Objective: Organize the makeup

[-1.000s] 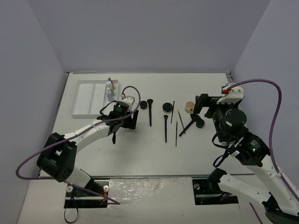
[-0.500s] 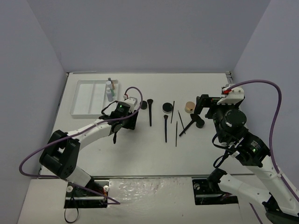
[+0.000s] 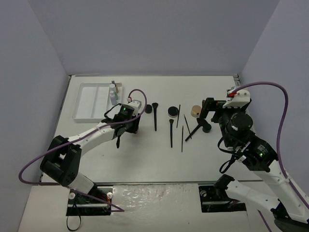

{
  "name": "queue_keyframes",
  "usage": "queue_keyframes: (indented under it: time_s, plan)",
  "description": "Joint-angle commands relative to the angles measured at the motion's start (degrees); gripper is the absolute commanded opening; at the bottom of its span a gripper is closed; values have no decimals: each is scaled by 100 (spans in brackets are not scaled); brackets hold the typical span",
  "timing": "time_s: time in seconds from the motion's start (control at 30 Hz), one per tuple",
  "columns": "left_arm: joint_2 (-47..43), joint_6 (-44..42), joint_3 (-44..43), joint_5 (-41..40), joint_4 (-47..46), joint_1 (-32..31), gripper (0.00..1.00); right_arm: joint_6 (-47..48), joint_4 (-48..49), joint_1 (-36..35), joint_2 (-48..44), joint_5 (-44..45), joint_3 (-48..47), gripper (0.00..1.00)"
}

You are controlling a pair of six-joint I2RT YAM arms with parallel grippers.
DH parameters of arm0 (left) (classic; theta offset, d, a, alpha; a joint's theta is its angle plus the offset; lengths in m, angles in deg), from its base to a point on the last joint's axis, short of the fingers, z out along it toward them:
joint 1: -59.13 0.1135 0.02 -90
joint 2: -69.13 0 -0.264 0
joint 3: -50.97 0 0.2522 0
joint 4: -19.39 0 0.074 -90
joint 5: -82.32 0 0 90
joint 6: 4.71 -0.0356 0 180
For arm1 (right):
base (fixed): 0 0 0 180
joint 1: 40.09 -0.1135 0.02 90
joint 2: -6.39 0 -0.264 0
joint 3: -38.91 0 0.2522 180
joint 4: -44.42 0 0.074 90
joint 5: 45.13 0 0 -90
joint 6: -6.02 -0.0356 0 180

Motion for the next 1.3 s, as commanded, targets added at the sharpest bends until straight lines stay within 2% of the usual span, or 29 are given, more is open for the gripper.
queue_keyframes:
  time_s: [0.0,0.2,0.43,1.07,1.17,1.27]
  plan:
    - [-569,29,-978,-431,225,377,2,125,305,27,109,138,-167,100]
    - [-400,-187,-1731,-542,512,1113,2,145,313,26,111,103,-170,100]
    - [181,-267,-2108,-232,206,1839,2,169,305,18,103,-25,-129,100]
    - [1282,-309,-1988,186,-848,2293,3,261,308,36,159,-89,-33,100]
    - [1376,-309,-1965,195,-879,2293,9,225,313,34,154,-92,-2,100]
    - [1485,-325,-1910,165,-906,2293,9,217,315,35,164,-102,5,100]
